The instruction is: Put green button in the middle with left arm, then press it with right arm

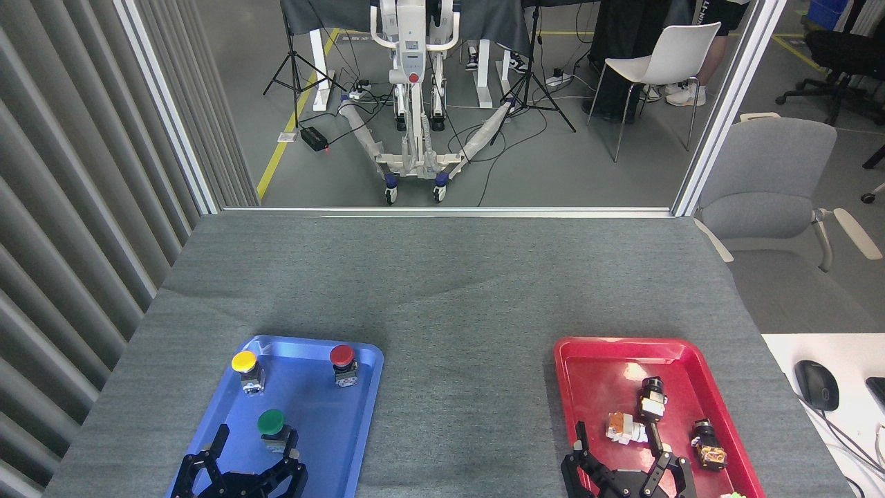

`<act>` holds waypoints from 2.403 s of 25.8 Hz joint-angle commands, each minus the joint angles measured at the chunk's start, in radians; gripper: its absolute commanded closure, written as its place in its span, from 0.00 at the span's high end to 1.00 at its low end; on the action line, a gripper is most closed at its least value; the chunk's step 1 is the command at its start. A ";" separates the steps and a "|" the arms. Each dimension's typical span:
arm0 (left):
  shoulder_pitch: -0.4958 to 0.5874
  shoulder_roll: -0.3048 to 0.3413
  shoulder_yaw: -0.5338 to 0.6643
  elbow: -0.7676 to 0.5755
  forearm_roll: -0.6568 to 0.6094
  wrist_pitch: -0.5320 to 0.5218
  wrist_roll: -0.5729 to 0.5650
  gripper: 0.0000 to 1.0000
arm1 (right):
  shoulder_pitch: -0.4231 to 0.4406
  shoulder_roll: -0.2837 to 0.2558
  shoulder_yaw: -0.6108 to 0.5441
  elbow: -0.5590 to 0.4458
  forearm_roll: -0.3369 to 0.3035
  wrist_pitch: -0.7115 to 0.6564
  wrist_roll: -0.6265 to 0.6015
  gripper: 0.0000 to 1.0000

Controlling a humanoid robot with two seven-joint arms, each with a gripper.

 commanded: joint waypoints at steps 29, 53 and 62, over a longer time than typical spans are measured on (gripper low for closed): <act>-0.002 0.000 0.000 0.000 0.000 0.003 -0.002 1.00 | 0.000 -0.003 -0.002 -0.033 0.000 0.001 0.015 0.99; -0.002 0.004 0.000 0.003 -0.002 0.004 -0.002 1.00 | 0.005 -0.003 -0.002 -0.033 0.000 0.011 0.074 1.00; -0.002 0.004 0.000 0.011 -0.006 0.013 -0.003 1.00 | 0.005 -0.001 -0.002 -0.033 0.000 0.008 0.079 1.00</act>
